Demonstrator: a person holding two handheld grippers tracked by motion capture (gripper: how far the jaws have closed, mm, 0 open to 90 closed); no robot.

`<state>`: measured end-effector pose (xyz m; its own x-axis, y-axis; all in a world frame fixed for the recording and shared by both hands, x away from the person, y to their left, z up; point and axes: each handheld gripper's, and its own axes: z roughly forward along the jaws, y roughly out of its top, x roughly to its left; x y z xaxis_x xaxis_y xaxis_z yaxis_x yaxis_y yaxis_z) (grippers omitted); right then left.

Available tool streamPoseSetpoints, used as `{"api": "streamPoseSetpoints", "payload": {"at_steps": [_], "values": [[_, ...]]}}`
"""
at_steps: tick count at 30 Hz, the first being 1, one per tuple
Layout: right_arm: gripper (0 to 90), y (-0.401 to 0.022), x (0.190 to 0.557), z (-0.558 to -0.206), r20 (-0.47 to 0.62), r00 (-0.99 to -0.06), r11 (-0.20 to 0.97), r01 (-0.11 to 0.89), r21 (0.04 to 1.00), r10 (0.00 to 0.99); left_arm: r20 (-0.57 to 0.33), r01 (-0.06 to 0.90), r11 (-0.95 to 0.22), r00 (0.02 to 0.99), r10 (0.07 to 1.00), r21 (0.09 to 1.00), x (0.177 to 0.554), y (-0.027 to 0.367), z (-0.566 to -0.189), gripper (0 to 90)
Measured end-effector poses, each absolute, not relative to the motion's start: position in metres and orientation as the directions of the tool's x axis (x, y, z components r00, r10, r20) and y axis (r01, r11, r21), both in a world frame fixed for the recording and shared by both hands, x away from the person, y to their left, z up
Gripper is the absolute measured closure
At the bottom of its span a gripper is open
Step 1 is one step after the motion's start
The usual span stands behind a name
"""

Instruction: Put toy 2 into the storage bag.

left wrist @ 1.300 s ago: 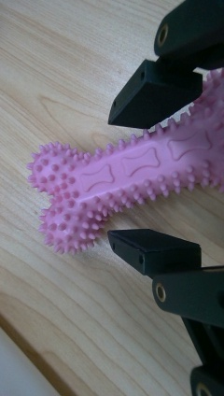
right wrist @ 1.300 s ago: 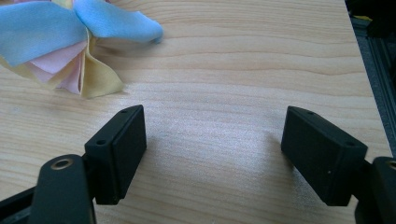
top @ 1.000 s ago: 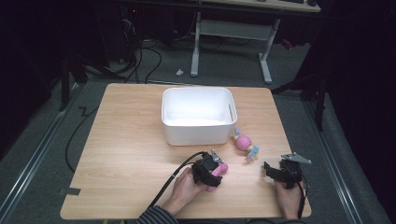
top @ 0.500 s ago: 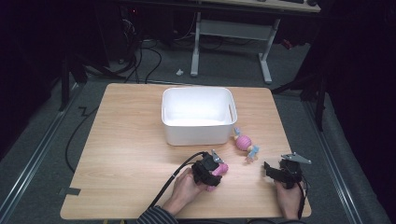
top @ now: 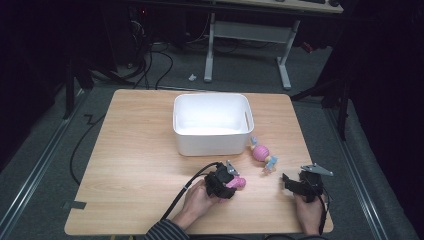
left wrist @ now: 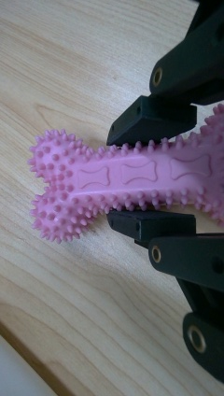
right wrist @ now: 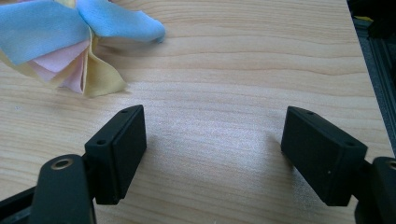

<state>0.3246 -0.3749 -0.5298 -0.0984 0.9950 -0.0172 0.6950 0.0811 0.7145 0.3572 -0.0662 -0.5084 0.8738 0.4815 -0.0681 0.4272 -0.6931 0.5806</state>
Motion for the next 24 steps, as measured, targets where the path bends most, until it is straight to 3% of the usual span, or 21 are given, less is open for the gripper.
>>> {"api": "streamPoseSetpoints", "payload": {"at_steps": [16, 24], "values": [[22.4, -0.375, 0.324, -0.530, -0.018, -0.102, 0.084, 0.695, 0.714, 0.995, -0.139, 0.449, -0.638, 0.869, 0.476, 0.626, 0.362, -0.039, -0.488, 58.9], [22.4, -0.374, 0.324, -0.530, -0.019, -0.107, 0.089, 0.695, 0.714, 0.994, -0.125, 0.446, -0.637, 0.867, 0.483, 0.629, 0.362, -0.023, -0.477, 58.9]]}}
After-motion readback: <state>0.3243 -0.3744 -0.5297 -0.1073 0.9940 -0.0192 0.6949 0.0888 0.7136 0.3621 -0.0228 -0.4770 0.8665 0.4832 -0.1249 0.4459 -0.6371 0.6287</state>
